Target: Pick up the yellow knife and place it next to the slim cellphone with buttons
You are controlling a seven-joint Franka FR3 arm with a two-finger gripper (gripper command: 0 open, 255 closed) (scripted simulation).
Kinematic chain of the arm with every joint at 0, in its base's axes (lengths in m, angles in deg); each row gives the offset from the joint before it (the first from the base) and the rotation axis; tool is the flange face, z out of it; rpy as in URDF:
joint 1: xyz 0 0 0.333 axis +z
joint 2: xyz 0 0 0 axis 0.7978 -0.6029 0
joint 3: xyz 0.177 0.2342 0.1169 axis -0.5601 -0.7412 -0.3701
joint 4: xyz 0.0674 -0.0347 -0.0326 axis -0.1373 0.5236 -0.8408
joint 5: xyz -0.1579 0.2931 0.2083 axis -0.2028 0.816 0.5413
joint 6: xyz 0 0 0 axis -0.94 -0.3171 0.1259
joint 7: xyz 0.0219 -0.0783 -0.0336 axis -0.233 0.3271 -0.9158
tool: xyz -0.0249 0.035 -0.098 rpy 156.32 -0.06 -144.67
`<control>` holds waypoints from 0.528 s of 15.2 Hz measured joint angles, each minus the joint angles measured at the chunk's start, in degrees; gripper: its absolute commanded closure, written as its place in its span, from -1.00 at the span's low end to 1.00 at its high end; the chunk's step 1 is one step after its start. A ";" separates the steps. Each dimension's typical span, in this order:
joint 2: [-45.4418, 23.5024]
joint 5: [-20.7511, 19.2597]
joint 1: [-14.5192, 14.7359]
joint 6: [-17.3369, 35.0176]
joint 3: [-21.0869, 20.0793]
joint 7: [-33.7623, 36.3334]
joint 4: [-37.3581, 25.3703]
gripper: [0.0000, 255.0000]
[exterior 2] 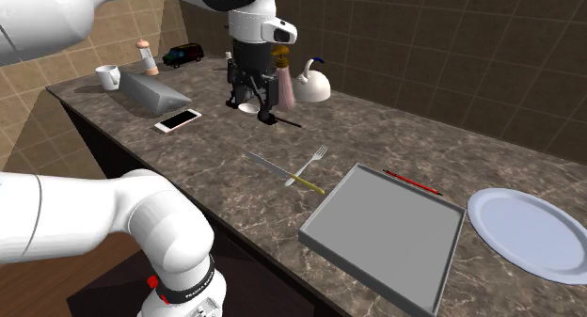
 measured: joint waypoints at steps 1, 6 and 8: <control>0.00 0.00 0.00 0.00 0.00 0.00 0.00 -1.00; 1.82 4.35 -4.82 9.44 -4.70 14.41 8.54 -1.00; 2.08 6.57 -7.09 14.51 -7.28 21.53 12.40 -1.00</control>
